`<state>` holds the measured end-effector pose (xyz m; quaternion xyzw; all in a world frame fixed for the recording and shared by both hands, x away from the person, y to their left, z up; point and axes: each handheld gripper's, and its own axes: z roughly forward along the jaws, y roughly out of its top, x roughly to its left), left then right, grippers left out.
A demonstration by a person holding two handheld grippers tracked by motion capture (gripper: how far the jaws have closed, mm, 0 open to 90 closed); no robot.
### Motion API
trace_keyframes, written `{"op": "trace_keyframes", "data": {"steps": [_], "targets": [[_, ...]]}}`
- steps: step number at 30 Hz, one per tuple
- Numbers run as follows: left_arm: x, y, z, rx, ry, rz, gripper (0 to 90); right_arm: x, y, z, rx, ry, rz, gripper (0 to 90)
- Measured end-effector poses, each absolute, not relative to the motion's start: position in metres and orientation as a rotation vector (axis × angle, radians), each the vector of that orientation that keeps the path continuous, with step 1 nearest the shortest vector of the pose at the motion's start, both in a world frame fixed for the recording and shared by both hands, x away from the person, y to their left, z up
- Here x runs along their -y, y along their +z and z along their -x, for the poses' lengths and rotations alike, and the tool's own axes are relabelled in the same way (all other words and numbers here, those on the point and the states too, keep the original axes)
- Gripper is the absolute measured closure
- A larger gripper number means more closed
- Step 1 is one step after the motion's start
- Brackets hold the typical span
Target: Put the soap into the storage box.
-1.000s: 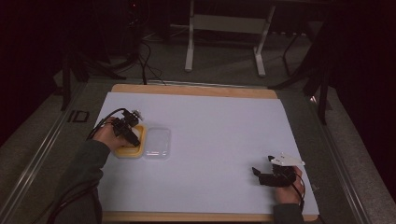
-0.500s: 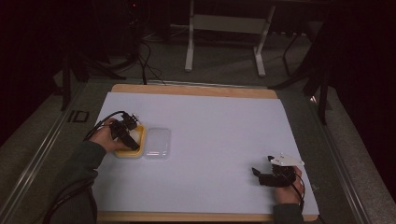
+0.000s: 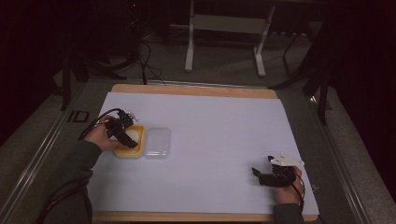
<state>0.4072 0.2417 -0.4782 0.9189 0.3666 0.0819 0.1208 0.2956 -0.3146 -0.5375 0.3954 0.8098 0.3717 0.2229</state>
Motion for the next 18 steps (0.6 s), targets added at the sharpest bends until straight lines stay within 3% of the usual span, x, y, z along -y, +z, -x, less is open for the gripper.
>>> {"op": "trace_keyframes", "data": {"steps": [18], "targets": [[-0.225, -0.449, -0.383, -0.897, 0.336, -2.646, 20.1, 0.315, -0.537, -0.296, -2.234, 1.028, -1.095, 15.4]]}}
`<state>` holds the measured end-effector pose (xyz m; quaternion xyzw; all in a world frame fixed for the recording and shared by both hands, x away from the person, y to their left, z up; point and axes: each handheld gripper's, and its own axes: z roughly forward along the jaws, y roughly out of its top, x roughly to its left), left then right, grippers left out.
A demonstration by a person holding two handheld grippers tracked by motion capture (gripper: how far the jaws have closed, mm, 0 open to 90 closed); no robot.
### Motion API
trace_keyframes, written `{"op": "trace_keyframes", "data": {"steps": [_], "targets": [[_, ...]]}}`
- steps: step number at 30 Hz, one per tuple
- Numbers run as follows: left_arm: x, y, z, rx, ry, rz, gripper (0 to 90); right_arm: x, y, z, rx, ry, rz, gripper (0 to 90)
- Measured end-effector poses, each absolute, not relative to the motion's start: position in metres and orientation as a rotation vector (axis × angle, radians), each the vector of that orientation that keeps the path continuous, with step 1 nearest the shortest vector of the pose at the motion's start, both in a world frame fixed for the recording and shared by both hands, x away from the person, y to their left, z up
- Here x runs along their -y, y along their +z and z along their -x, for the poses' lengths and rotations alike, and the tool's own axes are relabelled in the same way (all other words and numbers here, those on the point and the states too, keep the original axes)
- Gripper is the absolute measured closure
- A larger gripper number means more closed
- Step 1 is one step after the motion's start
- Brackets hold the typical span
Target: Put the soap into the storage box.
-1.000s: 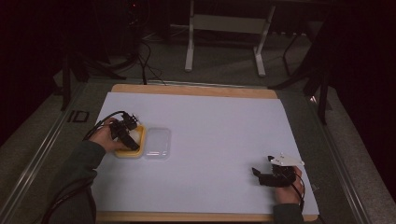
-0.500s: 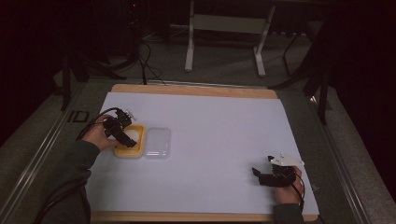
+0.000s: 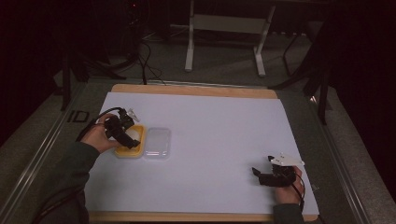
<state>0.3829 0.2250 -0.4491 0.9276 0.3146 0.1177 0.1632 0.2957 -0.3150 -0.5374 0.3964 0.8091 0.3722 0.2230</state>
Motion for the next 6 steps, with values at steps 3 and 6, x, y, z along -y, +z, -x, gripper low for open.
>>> {"op": "trace_keyframes", "data": {"steps": [3, 6], "targets": [[-0.217, -0.446, -0.374, -0.849, 0.345, -2.627, 20.9, 0.315, -0.537, -0.296, -2.236, 1.026, -1.095, 15.4], [-0.211, -0.447, -0.365, -0.806, 0.327, -2.598, 21.8, 0.315, -0.538, -0.297, -2.245, 1.025, -1.094, 15.4]]}}
